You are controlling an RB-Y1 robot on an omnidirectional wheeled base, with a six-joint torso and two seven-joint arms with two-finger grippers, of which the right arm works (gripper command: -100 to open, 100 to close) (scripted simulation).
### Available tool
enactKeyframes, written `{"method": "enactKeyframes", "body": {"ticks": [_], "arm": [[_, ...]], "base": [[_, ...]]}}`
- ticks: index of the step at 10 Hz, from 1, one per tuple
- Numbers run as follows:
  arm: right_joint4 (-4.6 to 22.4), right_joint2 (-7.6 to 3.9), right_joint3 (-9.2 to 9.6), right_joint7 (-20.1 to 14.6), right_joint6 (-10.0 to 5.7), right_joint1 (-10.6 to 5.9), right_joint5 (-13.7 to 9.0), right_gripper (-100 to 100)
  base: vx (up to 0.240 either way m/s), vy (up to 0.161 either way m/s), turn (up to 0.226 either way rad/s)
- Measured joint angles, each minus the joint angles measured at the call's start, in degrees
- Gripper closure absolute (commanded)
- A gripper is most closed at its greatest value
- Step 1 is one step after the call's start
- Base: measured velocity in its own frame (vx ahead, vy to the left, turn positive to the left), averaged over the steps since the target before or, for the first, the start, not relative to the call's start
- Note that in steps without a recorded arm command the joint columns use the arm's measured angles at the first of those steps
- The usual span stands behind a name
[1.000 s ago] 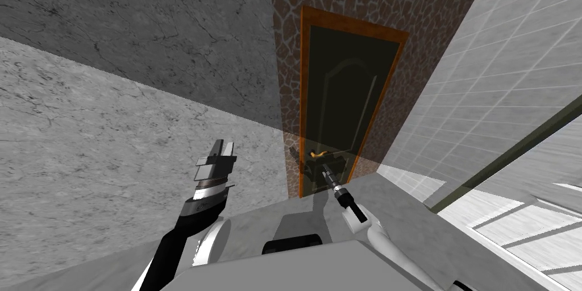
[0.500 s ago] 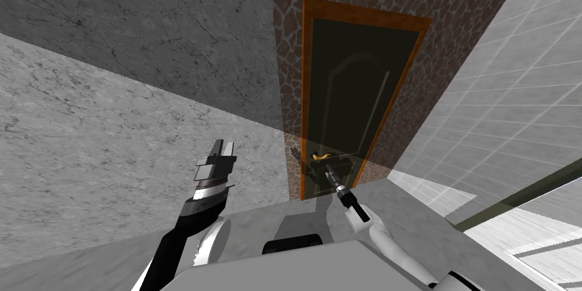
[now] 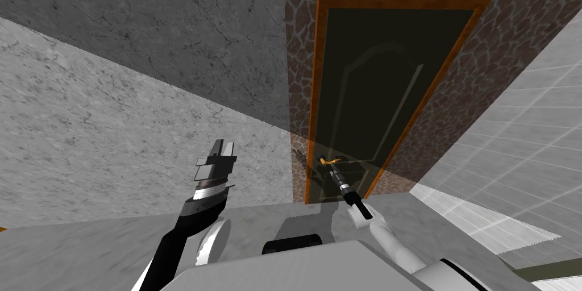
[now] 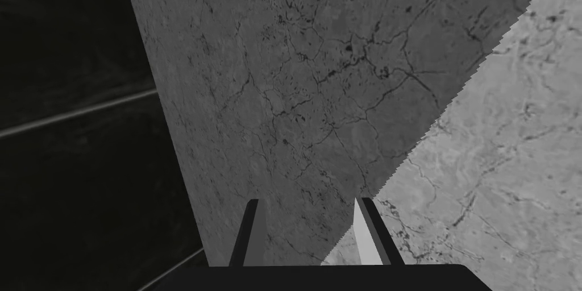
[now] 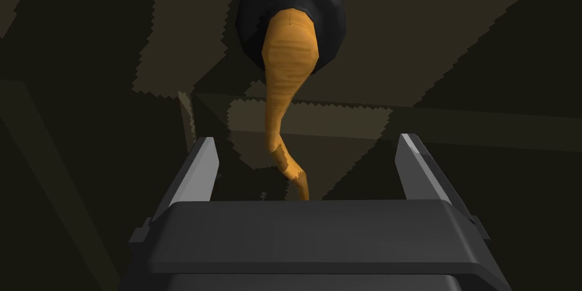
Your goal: Pull the door open
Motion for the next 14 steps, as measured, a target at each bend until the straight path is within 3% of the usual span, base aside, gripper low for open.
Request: {"method": "enactKeyframes", "body": {"ticks": [6, 8, 9, 14], "arm": [[6.59, 0.3, -4.68, 0.15, -1.65, -2.85, 0.23, -100], [10.82, 0.49, -6.57, 0.16, -3.16, -4.72, 0.37, -100], [10.98, 0.51, -6.71, 0.19, -3.23, -4.82, 0.38, 100], [10.9, 0.49, -6.62, 0.08, -3.03, -4.67, 0.32, 100]], "base": [[0.035, -0.022, 0.133], [0.036, -0.033, 0.156], [-0.004, 0.003, -0.052], [-0.002, 0.002, -0.004]]}}
